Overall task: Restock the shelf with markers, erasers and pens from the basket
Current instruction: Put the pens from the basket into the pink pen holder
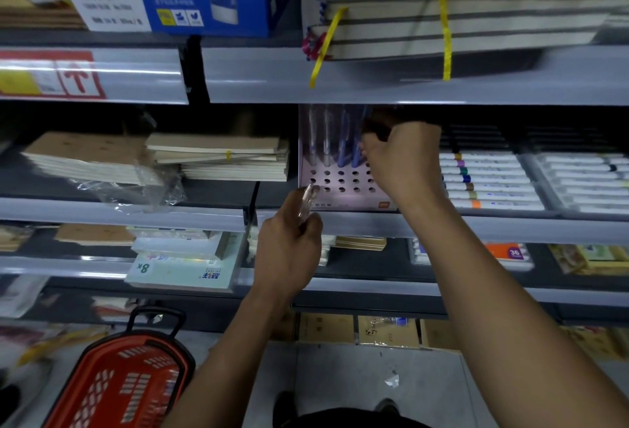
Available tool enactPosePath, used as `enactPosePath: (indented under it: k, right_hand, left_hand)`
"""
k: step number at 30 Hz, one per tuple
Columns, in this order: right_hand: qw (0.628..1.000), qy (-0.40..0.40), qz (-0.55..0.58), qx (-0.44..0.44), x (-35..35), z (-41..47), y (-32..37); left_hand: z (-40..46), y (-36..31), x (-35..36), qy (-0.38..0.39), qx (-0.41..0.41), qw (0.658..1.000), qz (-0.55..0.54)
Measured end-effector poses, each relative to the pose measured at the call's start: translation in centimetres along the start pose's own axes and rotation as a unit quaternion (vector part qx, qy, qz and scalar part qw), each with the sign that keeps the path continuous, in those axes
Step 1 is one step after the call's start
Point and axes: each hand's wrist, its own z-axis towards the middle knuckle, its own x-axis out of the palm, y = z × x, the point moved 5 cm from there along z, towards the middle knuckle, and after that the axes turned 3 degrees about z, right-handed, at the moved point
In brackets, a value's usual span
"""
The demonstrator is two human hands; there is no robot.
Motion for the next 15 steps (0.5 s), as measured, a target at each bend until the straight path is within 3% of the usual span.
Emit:
enactPosePath:
  k: [4, 9, 13, 15]
  right_hand:
    - [1.000, 0.025, -0.009, 0.005, 0.3, -0.3, -0.5]
    - [0.999, 0.009, -0.022, -0.026, 0.0, -1.2, -0.4]
    - [0.997, -0.037, 0.024, -0.067, -0.5, -3.6, -0.5]
    - [0.995, -0.016, 0.076, -0.069, -0.4, -5.2, -0.6]
  left_hand:
    - [-0.2, -0.3, 0.0, 0.000, 0.006, 0.999, -0.042]
    - [-0.3, -0.6, 0.3, 0.026, -0.031, 0.976, -0.214]
    - [-0.4, -1.0, 0.5, 0.034, -0.023, 0.977, -0.208]
    - [-0.5, -1.2, 0.5, 0.032, 0.000, 0.984, -0.176]
